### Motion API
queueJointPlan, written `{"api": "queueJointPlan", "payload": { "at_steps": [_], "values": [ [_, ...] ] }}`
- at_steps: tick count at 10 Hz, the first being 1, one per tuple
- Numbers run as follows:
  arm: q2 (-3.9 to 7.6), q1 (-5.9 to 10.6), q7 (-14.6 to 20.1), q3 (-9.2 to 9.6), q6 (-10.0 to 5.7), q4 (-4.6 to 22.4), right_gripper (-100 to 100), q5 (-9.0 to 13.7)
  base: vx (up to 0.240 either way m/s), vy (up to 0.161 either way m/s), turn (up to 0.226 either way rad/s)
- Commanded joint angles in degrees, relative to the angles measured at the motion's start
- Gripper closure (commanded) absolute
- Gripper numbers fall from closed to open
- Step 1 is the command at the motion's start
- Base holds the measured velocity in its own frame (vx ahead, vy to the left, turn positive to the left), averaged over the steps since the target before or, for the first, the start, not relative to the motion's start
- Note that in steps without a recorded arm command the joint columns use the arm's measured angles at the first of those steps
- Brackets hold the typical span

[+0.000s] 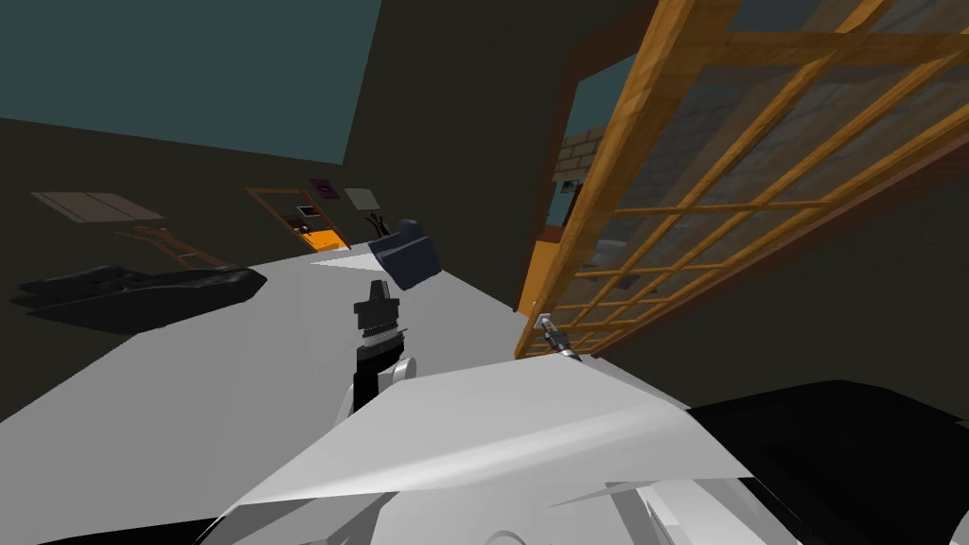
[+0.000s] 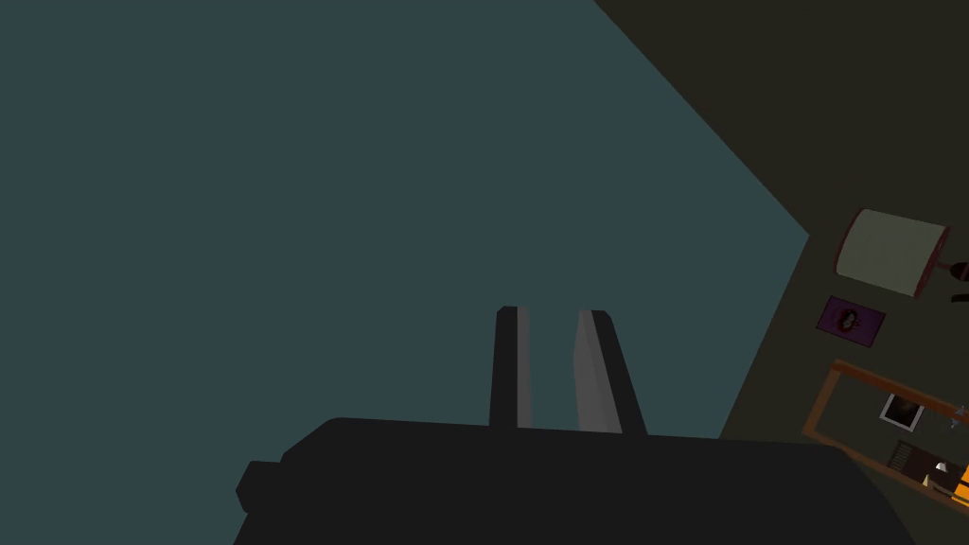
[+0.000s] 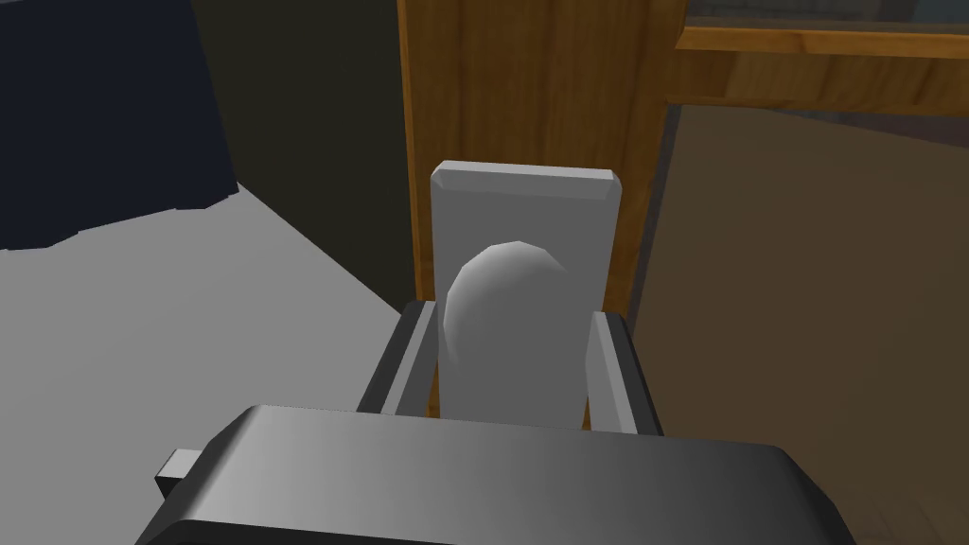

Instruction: Pull the door open

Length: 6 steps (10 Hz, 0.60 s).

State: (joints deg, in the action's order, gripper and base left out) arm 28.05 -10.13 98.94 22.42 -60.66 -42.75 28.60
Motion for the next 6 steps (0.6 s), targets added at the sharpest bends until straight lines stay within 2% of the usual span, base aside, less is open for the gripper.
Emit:
{"api": "queueJointPlan", "payload": {
  "at_steps": [1,6],
  "values": [
    [0.58,-0.60,0.9,0.83,-1.53,0.4,100,-0.4,-0.215,-0.050,0.153],
    [2.82,-2.52,3.7,3.09,-6.19,1.9,100,-1.5,-0.211,-0.065,0.139]
  ]
}}
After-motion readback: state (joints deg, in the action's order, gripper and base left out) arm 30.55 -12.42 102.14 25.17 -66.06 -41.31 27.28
